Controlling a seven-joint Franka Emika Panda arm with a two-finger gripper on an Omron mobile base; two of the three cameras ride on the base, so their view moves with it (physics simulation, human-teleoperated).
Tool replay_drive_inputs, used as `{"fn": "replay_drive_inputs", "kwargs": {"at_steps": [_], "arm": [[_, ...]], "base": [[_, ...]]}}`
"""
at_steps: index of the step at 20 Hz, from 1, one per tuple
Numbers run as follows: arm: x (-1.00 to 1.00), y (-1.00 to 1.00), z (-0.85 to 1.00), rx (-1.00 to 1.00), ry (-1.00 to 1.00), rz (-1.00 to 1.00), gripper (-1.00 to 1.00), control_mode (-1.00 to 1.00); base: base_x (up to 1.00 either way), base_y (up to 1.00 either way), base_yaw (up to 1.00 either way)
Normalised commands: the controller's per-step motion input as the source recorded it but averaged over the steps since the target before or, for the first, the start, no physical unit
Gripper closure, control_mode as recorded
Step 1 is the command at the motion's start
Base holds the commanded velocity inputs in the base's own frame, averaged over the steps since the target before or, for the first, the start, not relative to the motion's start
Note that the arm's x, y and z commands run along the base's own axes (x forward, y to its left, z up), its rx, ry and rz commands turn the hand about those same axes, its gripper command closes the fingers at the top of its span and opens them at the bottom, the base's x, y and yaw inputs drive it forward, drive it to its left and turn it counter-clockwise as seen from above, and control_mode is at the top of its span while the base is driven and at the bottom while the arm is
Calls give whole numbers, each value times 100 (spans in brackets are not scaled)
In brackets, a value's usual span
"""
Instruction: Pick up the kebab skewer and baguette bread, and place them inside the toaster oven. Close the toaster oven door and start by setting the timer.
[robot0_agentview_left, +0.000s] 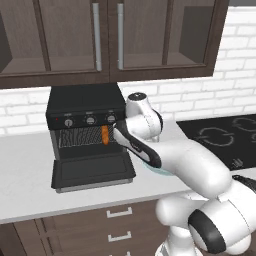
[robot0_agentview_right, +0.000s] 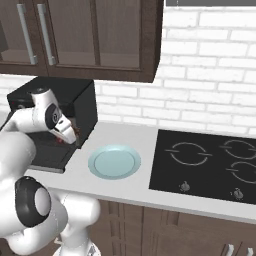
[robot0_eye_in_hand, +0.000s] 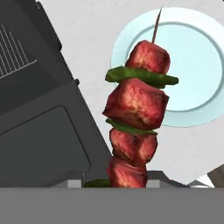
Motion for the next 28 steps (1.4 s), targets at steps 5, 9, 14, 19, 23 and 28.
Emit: {"fn": "replay_drive_inputs", "kwargs": {"at_steps": [5,9,14,19,23,28], "arm": [[-8,97,20,-7,0,5,100,-100],[-3,93,-2,-12,0,9,100,-100],[-5,63,-19,-18,-11,9,100,-100],[-39,27,-8,-10,-17,16,100,-100],[-2,0,-3,0,-1,35,100,-100],[3,1,-10,0,-6,8,100,-100]], "base": [[0,0,0],[0,0,0],[0,0,0],[0,0,0],[0,0,0],[0,0,0]]}}
